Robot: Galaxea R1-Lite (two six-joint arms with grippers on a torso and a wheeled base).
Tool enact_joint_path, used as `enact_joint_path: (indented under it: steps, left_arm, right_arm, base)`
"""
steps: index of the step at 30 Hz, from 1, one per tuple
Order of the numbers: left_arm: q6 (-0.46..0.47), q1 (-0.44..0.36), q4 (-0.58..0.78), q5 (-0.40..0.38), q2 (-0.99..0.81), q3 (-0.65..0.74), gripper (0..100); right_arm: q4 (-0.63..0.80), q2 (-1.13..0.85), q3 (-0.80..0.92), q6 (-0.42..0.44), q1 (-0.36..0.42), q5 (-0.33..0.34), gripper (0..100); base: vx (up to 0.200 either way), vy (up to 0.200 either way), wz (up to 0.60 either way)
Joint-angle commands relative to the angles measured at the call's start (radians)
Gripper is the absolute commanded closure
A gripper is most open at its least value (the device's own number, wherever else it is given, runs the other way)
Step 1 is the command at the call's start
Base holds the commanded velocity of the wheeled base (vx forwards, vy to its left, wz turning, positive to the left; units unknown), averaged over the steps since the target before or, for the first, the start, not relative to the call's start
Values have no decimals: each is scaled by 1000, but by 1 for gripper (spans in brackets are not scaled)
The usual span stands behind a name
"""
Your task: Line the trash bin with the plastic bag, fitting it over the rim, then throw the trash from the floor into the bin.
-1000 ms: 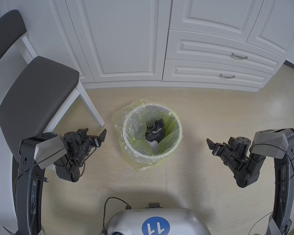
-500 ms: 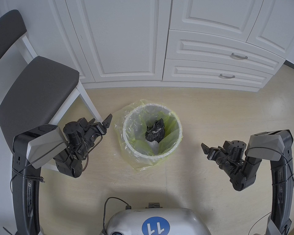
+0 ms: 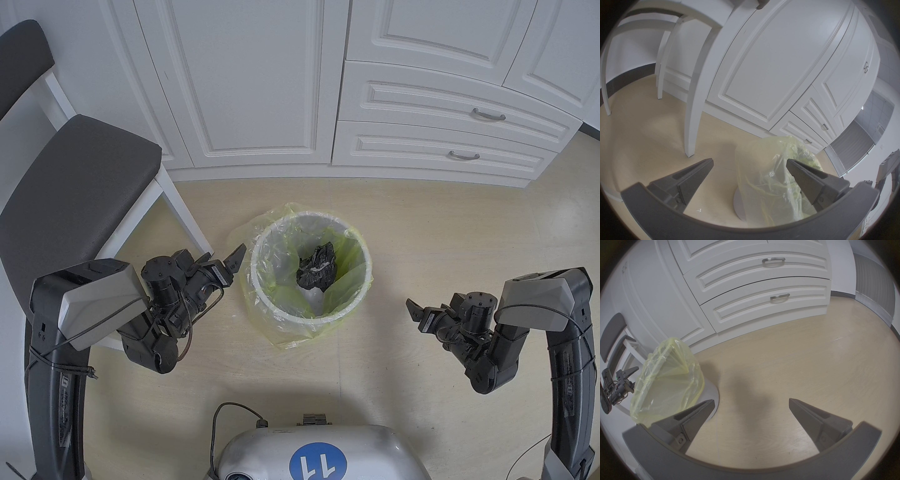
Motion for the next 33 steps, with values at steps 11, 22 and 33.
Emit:
enact_joint_path:
  steps: [11, 22, 33]
  left_arm:
    - [-49, -10, 0, 0, 145, -85, 0]
    - [-41, -12, 0, 4, 222, -136, 0]
    - [-40, -12, 1, 6, 255, -154, 0]
  right_arm:
    - [-18, 44, -8, -17, 13, -2, 0]
    - [-18, 47, -8, -17, 21, -2, 0]
    - [-18, 47, -7, -17, 30, -4, 0]
  base:
    - [0, 0, 0]
    - [0, 0, 0]
    - [0, 0, 0]
